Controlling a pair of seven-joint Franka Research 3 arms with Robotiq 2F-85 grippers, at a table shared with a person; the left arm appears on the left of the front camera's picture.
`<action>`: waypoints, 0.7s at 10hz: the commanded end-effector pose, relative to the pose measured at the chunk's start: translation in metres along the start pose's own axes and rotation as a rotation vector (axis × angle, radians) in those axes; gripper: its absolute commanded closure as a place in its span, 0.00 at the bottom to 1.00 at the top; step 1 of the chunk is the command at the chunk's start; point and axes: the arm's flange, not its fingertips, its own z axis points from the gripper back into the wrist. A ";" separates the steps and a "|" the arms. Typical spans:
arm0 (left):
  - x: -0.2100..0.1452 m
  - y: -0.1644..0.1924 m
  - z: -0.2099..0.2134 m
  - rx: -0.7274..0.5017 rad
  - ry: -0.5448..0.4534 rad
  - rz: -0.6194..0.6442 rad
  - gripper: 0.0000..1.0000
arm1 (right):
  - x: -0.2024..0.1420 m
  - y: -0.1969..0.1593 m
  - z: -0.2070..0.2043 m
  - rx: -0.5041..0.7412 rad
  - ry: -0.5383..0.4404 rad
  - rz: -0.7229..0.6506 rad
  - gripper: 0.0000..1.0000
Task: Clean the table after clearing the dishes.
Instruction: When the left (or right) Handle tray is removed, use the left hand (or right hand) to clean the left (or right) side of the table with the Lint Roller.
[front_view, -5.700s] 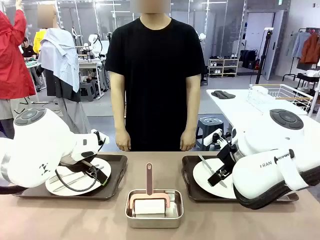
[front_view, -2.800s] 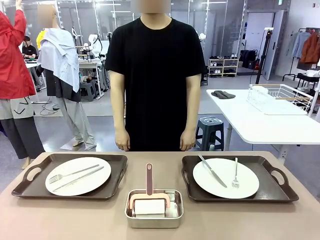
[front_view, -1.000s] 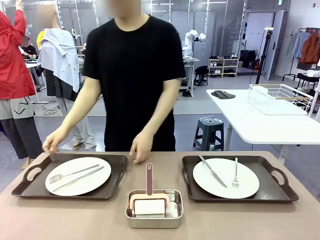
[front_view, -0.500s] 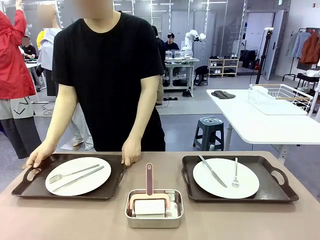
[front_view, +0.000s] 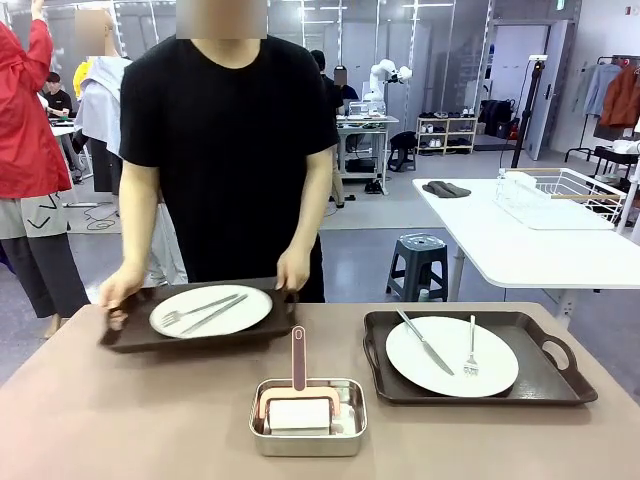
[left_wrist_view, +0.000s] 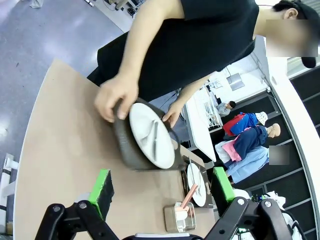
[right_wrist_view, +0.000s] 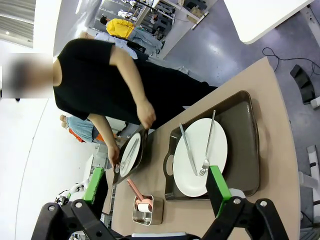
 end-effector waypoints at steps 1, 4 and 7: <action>0.000 0.002 0.002 -0.013 0.000 -0.004 0.00 | 0.000 0.002 0.002 0.007 -0.002 0.011 0.00; 0.000 0.002 0.002 -0.013 0.000 -0.004 0.00 | 0.000 0.002 0.002 0.007 -0.002 0.011 0.00; 0.000 0.002 0.002 -0.013 0.000 -0.004 0.00 | 0.000 0.002 0.002 0.007 -0.002 0.011 0.00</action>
